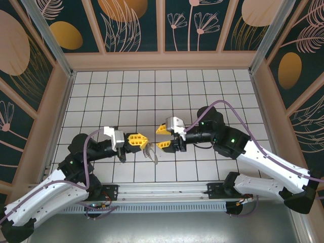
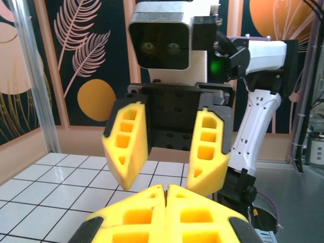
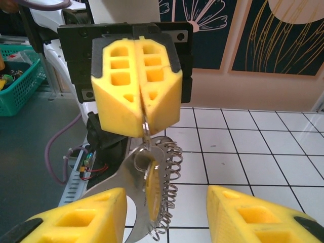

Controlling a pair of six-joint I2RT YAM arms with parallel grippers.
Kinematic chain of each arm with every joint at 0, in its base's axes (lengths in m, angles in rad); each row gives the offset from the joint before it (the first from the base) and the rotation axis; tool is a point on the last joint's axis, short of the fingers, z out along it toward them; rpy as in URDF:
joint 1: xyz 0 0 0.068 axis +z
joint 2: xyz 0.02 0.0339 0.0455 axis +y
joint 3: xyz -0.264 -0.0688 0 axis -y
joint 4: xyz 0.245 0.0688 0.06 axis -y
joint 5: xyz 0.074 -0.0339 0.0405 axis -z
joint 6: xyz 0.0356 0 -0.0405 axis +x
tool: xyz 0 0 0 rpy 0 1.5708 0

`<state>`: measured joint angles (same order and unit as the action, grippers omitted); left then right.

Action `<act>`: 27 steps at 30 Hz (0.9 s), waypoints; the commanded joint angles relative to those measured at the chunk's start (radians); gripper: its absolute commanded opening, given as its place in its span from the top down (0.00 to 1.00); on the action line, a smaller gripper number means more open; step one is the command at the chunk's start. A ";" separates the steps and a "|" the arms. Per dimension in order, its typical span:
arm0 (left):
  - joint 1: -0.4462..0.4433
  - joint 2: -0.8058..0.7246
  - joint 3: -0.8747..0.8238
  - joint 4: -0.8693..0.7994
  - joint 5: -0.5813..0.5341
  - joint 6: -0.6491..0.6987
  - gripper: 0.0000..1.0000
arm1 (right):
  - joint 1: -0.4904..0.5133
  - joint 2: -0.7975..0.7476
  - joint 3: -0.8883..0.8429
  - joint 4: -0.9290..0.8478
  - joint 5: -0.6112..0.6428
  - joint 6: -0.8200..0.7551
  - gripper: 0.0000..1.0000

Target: Put the keys on the keyring

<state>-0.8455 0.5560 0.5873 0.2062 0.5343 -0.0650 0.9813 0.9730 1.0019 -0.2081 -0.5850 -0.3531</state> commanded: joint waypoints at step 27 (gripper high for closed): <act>-0.006 0.271 -0.097 0.063 -0.617 -0.126 1.00 | -0.051 0.039 -0.115 0.196 0.413 0.112 0.28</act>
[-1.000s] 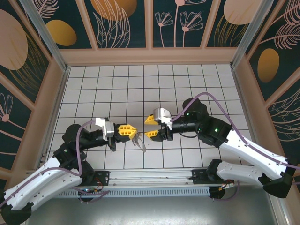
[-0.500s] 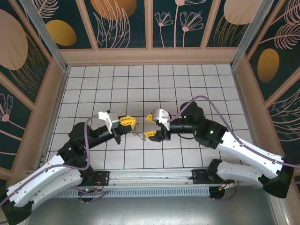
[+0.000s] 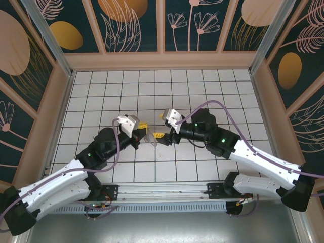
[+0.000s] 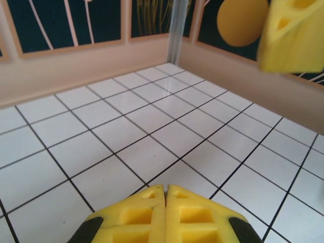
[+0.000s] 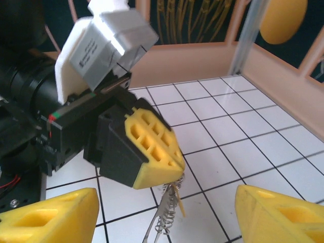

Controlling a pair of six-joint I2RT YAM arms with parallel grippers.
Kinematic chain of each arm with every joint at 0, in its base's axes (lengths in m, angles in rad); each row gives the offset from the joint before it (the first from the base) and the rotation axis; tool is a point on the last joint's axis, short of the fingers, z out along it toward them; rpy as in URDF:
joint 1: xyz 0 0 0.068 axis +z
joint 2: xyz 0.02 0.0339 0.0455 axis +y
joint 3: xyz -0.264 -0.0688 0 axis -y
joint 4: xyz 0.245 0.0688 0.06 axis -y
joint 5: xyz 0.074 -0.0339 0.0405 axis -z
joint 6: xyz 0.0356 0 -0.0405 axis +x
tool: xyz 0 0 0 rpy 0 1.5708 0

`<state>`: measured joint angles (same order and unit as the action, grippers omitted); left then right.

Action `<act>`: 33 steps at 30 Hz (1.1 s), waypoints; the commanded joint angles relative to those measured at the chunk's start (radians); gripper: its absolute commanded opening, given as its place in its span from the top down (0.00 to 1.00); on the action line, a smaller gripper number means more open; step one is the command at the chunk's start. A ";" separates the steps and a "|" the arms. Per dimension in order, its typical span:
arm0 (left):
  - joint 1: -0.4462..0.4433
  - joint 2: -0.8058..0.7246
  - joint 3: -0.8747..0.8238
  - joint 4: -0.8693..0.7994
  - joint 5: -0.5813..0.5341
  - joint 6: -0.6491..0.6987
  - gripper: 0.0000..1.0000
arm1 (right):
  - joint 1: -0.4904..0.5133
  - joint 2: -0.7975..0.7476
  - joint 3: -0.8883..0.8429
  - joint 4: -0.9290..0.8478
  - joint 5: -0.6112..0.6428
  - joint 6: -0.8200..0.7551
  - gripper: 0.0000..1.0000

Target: Put the keys on the keyring

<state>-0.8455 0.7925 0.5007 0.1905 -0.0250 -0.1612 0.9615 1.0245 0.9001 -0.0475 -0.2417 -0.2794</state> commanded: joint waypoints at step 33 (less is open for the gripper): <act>0.141 1.043 0.365 0.405 0.095 -0.121 0.82 | -0.356 -0.199 -0.141 0.085 0.054 0.195 0.01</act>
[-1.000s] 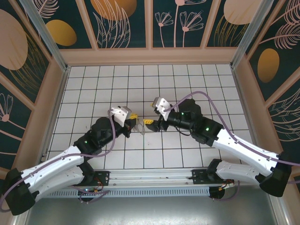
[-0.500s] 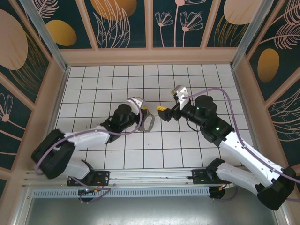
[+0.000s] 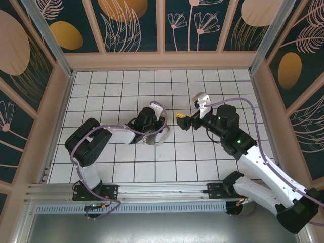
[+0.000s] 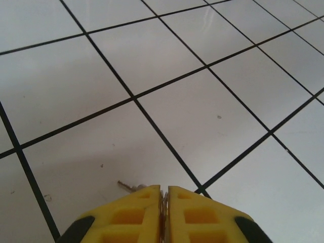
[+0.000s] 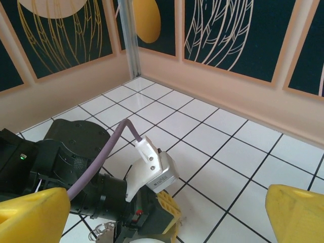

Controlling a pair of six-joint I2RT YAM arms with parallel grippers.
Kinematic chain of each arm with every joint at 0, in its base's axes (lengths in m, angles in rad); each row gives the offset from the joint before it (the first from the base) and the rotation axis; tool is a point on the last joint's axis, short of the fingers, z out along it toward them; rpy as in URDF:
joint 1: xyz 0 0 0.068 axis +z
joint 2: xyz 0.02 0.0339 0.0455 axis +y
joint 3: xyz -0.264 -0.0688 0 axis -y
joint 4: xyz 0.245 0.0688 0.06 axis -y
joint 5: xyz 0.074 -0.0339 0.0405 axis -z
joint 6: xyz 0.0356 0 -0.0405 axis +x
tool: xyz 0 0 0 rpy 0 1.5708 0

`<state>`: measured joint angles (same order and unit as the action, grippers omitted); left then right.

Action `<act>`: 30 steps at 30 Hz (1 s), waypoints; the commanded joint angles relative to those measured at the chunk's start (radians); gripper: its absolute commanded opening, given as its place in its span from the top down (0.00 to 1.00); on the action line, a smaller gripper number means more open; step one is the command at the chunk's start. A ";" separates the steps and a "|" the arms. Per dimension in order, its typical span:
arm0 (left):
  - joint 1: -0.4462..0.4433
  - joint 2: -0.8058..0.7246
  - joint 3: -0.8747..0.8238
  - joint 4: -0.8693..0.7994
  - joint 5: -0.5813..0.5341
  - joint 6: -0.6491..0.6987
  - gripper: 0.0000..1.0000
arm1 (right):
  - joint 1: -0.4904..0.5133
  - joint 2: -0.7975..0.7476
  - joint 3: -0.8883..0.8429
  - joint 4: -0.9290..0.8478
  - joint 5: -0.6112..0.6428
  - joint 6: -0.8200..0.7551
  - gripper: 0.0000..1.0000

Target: Put the keys on the keyring

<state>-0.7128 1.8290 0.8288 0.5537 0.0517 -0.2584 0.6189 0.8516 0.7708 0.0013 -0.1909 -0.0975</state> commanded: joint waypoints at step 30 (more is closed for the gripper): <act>0.035 -0.931 -0.525 -0.023 -0.718 0.040 0.01 | -0.471 0.087 -0.484 0.695 -0.029 0.224 0.01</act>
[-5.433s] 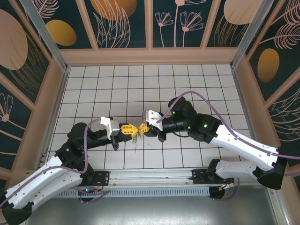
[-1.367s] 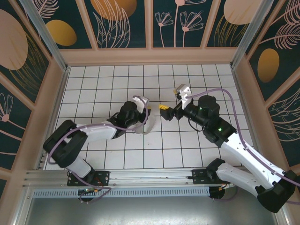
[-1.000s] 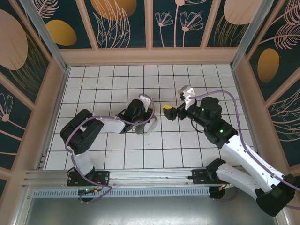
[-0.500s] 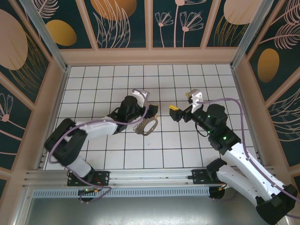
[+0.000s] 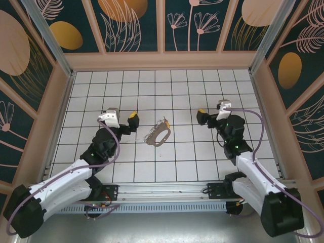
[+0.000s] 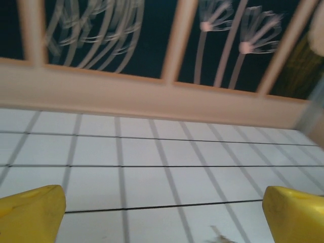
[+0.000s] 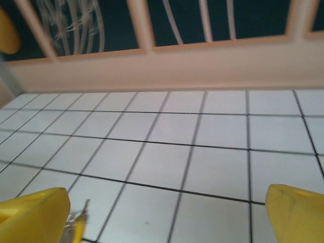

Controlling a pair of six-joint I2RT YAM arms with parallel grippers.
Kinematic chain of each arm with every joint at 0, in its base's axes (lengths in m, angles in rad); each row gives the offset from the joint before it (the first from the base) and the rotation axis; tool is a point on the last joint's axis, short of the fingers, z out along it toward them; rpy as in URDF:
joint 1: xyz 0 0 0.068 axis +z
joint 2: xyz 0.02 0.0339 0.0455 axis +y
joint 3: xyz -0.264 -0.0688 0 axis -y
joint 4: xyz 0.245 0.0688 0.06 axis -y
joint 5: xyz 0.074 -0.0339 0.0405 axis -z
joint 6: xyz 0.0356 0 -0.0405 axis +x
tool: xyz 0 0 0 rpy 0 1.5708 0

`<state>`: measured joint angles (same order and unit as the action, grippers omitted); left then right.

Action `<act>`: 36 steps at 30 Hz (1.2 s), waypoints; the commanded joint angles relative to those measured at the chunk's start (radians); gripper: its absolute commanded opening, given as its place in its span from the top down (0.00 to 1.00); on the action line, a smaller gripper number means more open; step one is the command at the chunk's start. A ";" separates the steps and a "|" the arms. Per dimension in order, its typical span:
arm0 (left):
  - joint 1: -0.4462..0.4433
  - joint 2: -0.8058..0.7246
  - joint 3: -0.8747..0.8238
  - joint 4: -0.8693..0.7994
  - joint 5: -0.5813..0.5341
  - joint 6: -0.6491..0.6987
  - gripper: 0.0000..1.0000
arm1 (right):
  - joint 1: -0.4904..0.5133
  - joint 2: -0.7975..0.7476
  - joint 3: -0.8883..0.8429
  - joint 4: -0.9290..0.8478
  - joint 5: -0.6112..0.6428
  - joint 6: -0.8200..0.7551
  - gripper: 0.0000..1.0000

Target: Put the keys on the keyring

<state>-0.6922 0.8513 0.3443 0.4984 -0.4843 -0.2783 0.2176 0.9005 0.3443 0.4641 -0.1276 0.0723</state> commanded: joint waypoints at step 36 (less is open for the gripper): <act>0.571 0.619 -0.130 0.797 0.074 0.243 0.01 | -0.250 0.662 -0.192 0.987 -0.010 -0.099 0.01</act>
<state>-0.1463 1.4448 0.2222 1.1519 -0.5396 -0.0528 -0.0265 1.5539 0.1421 1.3605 -0.1867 -0.0486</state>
